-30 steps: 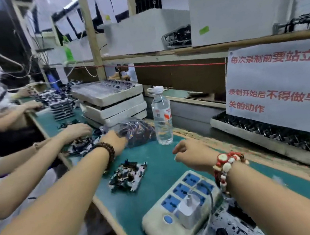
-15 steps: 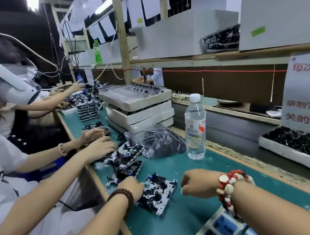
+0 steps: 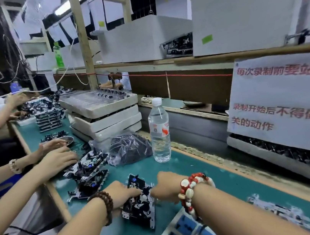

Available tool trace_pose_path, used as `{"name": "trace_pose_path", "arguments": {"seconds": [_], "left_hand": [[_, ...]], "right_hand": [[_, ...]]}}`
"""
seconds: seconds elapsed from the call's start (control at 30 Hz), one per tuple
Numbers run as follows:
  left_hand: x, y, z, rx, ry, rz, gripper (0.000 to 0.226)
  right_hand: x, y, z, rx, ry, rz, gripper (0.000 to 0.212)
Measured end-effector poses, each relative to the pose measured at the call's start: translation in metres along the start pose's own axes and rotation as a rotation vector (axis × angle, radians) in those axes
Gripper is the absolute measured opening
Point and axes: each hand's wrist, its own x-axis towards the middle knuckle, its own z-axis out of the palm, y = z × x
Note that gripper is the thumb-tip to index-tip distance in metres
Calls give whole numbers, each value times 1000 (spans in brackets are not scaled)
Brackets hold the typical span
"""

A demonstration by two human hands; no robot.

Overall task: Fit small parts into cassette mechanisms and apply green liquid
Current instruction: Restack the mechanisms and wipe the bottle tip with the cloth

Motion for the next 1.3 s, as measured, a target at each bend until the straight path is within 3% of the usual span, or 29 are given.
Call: {"name": "trace_pose_path", "arguments": {"seconds": [0.07, 0.23, 0.37, 0.43, 0.53, 0.7, 0.8, 0.87, 0.93, 1.03, 1.17, 1.3], "left_hand": [[-9, 15, 1, 87, 55, 50, 43], [-44, 66, 16, 273, 302, 282, 35], [-82, 105, 43, 362, 398, 501, 32], [-100, 121, 60, 418, 424, 576, 34], [-122, 144, 89, 452, 357, 686, 32], [-159, 177, 137, 515, 231, 885, 32], [-175, 191, 155, 534, 21, 931, 50], [-183, 196, 163, 519, -102, 964, 48], [-187, 199, 165, 442, -120, 962, 33], [-185, 194, 170, 399, -65, 898, 24], [-192, 168, 202, 564, -182, 864, 30], [-196, 155, 223, 601, -306, 748, 55]], "right_hand": [[-5, 5, -7, 129, 41, 24, 37], [-27, 23, -19, 737, 184, 23, 59], [-57, 49, -31, 1076, 271, 9, 39], [-74, 66, -35, 1105, 356, 45, 46], [-100, 98, -36, 1078, 477, 141, 57], [-147, 149, -36, 1096, 569, 252, 42], [-176, 177, -31, 1240, 617, 243, 24], [-196, 192, -26, 1300, 612, 266, 18], [-210, 207, -19, 1361, 626, 276, 19], [-220, 226, -6, 1395, 665, 301, 39], [-222, 244, 6, 1379, 714, 382, 42], [-238, 259, 5, 1329, 852, 441, 37]]}}
